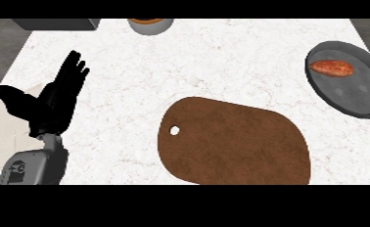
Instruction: Pick the sweet potato from the cutting board and place it in the pan
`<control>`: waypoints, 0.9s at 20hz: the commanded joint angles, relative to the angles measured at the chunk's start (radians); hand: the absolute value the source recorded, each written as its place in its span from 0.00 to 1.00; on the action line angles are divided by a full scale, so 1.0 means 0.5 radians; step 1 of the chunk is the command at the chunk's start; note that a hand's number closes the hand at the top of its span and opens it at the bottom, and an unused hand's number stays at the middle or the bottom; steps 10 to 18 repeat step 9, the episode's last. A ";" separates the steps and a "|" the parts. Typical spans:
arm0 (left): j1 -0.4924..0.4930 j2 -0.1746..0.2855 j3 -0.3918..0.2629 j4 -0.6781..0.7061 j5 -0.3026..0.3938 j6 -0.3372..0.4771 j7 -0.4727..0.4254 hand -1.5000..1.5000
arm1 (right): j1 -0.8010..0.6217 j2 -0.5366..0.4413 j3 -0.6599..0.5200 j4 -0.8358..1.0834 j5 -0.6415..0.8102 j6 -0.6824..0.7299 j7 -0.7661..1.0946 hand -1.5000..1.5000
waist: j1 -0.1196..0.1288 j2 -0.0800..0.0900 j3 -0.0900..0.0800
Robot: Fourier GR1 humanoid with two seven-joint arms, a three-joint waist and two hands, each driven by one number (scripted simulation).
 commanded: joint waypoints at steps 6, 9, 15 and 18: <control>0.027 -0.008 -0.011 -0.035 0.013 -0.014 0.029 0.50 | 0.282 -0.057 -0.023 -0.088 -0.096 0.324 -0.310 0.00 | 0.011 -0.006 0.003; 0.003 0.004 -0.007 -0.060 -0.009 0.017 0.077 0.50 | 0.338 -0.034 0.006 -0.108 -0.102 0.327 -0.320 0.00 | 0.009 -0.010 0.001; 0.003 0.004 -0.007 -0.060 -0.009 0.017 0.077 0.50 | 0.338 -0.034 0.006 -0.108 -0.102 0.327 -0.320 0.00 | 0.009 -0.010 0.001; 0.003 0.004 -0.007 -0.060 -0.009 0.017 0.077 0.50 | 0.338 -0.034 0.006 -0.108 -0.102 0.327 -0.320 0.00 | 0.009 -0.010 0.001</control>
